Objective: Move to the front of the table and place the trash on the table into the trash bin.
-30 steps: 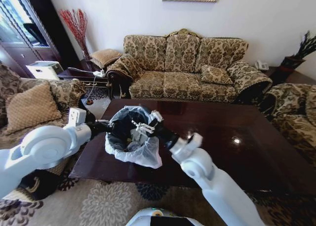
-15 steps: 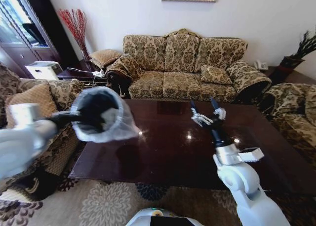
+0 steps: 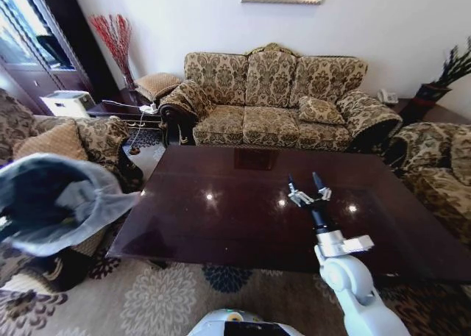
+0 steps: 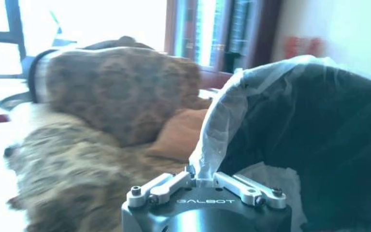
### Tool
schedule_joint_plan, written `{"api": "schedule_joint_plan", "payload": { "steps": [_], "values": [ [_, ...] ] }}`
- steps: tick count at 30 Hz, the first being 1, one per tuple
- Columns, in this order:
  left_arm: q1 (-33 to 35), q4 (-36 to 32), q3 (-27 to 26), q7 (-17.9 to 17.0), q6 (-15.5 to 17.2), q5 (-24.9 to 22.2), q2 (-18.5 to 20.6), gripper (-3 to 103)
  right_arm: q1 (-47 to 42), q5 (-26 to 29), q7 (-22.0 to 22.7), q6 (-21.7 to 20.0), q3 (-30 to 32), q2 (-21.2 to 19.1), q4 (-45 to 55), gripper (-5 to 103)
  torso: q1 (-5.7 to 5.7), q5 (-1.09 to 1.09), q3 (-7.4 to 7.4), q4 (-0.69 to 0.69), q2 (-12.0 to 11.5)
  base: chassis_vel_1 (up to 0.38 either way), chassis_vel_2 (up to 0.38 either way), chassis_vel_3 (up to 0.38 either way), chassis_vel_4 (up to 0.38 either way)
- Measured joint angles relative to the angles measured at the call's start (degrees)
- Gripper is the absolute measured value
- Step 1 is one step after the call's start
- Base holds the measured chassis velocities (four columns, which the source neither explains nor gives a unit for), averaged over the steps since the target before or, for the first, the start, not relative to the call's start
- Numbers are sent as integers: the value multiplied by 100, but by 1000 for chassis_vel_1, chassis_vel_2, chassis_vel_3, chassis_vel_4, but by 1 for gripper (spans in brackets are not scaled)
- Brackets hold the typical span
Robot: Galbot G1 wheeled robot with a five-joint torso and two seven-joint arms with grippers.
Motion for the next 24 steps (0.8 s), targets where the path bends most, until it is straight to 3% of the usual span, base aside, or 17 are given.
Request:
{"api": "schedule_joint_plan", "payload": {
  "steps": [3, 5, 6, 9, 10, 13, 15, 18, 24],
  "values": [
    [-30, 215, 290, -133, -286, 324, -327, 0, 47, -84, 18, -12, -179, 73, -2, 100, 0, 0, 1, 3, 0, 269, -269, -260, 259],
    [-62, 622, 699, -340, -649, 622, -727, 0, 2, -267, 32, -18, -307, 191, 38, 100, -5, -9, -1, -1, 1, 218, -217, -226, 208],
    [-62, 622, 699, -340, -649, 622, -727, 0, 2, -267, 32, -18, -307, 191, 38, 100, -5, -9, -1, -1, 1, 202, -217, -226, 176],
    [-33, 1041, 1106, -923, -1270, 864, -1125, 0, 16, -303, 43, -65, -350, 210, 53, 100, -9, 1, -3, 4, 4, 104, -105, -126, 123],
    [-33, 1041, 1106, -923, -1270, 864, -1125, 0, 16, -303, 43, -65, -350, 210, 53, 100, -9, 1, -3, 4, 4, 64, -45, -107, 72],
    [-113, 1420, 1543, -1350, -1549, 953, -1367, 0, 119, -320, 36, -141, -438, 283, 19, 100, 0, -5, 2, 2, 1, 13, 4, -19, 24],
    [-173, 1684, 1726, -1518, -1612, 907, -1398, 0, 155, -351, 20, -186, -483, 344, 13, 100, 6, -4, 4, 0, -2, 0, 0, 0, 0],
    [-347, 2456, 2061, -2024, -1974, 372, -1386, 0, 165, -378, -107, -214, -511, 443, 15, 100, 8, -3, 4, -2, -3, -80, 13, 49, -55],
    [-496, 3256, 2317, -2159, -2138, 57, -1460, 0, 80, -371, -203, -194, -457, 503, 36, 100, -2, -7, 0, 4, -1, -36, -23, 28, 38]
  ]
}}
